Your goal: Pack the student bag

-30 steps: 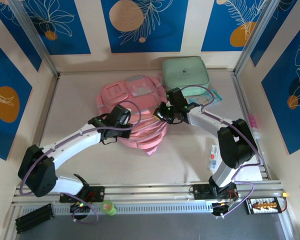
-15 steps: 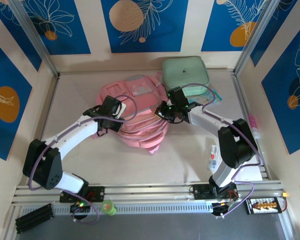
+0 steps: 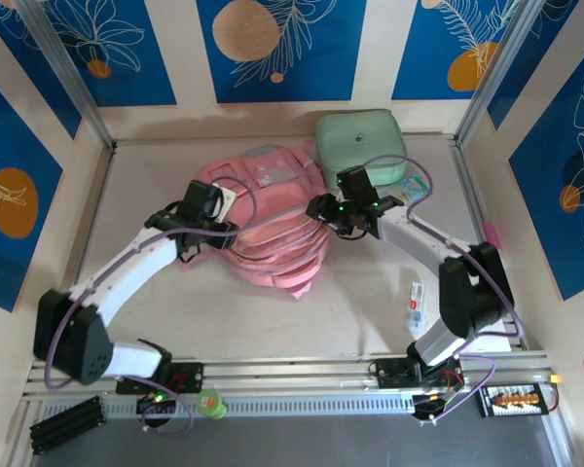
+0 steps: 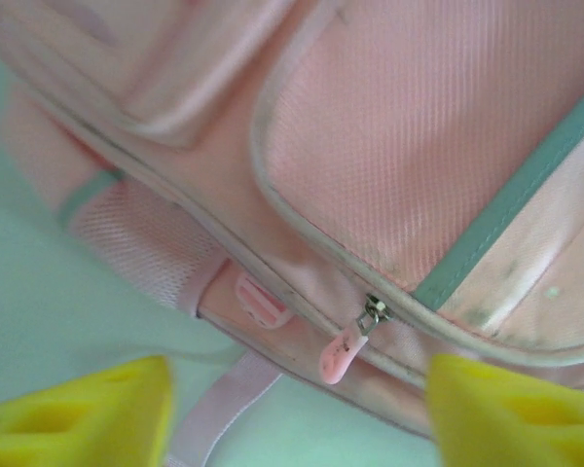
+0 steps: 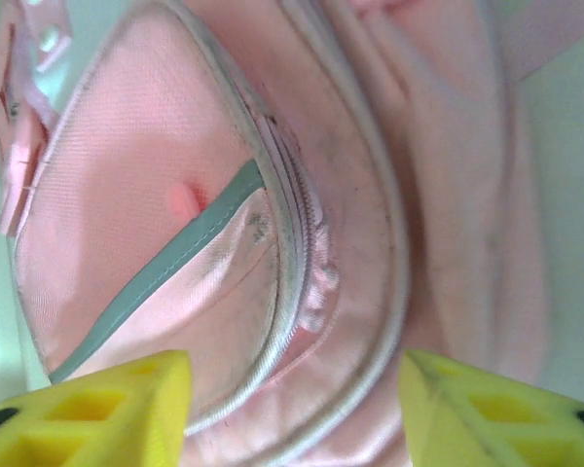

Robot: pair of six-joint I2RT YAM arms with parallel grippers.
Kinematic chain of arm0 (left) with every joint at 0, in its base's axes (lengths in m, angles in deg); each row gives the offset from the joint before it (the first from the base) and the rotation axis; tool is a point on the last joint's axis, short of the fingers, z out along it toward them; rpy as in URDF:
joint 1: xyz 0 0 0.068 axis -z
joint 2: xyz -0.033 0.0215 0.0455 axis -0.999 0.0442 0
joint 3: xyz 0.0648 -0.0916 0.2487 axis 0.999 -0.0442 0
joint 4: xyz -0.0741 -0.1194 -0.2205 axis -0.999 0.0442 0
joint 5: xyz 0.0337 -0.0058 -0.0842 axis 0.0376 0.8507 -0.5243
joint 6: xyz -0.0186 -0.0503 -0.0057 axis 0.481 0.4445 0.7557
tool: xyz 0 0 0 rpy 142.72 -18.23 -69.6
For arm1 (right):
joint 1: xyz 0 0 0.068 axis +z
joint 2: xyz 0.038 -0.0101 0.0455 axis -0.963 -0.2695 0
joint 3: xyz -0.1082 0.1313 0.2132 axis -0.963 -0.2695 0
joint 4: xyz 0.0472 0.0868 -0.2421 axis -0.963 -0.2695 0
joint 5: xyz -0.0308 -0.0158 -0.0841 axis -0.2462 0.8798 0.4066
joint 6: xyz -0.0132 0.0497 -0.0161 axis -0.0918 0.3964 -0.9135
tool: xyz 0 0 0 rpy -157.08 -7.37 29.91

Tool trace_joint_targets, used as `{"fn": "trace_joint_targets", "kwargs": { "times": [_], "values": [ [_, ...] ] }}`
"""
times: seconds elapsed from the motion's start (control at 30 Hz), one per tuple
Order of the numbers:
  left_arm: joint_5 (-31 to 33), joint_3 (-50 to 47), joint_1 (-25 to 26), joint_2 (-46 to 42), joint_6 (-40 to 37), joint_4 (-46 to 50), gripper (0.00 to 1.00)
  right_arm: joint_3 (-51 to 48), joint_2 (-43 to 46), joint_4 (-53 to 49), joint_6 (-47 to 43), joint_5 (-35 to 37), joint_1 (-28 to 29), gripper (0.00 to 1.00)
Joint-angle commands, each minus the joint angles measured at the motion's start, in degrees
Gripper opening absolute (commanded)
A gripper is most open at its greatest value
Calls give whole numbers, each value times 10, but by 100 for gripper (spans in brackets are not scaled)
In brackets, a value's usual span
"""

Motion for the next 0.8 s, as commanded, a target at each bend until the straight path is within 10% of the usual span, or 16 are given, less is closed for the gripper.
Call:
{"fn": "trace_joint_targets", "kwargs": {
  "times": [0.0, 0.77],
  "values": [
    [58, -17, -15, -68, 69, -14, 91, -16, 66, -78, -61, 88, -19, 65],
    [-19, -38, -76, -116, 127, -22, 100, -266, 220, -262, 23, 135, -325, 96]
  ]
}}
